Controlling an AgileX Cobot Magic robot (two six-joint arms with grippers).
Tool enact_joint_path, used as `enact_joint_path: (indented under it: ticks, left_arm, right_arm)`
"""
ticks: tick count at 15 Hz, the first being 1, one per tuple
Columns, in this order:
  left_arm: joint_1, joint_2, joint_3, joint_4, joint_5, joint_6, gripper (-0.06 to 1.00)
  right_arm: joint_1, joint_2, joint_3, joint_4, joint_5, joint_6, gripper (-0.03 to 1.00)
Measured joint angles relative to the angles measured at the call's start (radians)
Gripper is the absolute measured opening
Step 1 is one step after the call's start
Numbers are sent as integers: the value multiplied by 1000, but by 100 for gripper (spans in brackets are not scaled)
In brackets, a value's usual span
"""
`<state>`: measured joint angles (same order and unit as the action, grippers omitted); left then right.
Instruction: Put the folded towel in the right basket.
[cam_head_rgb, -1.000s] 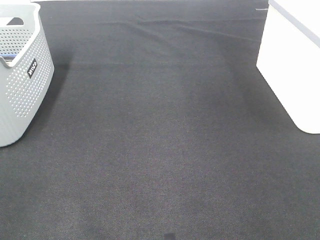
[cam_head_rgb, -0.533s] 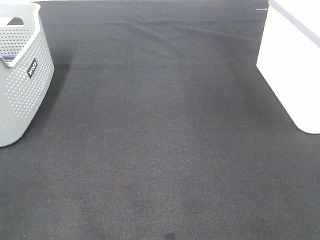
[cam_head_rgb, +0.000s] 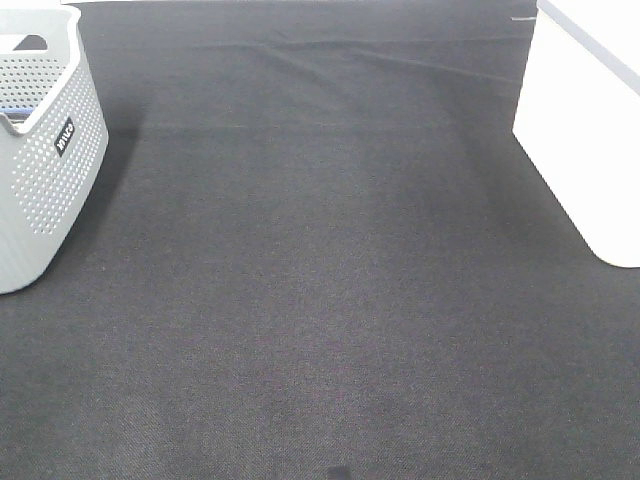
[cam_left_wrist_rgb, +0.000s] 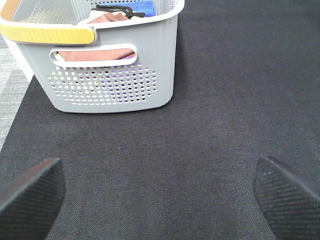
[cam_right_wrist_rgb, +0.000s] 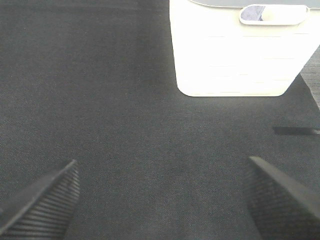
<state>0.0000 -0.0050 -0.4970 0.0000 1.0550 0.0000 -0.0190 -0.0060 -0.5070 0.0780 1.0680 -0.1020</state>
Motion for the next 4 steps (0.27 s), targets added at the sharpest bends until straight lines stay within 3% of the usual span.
enact_joint_path:
  ticks: [4]
  left_arm:
    - [0,0,0,0,0,0,97]
  right_arm:
    - [0,0,0,0,0,0,84]
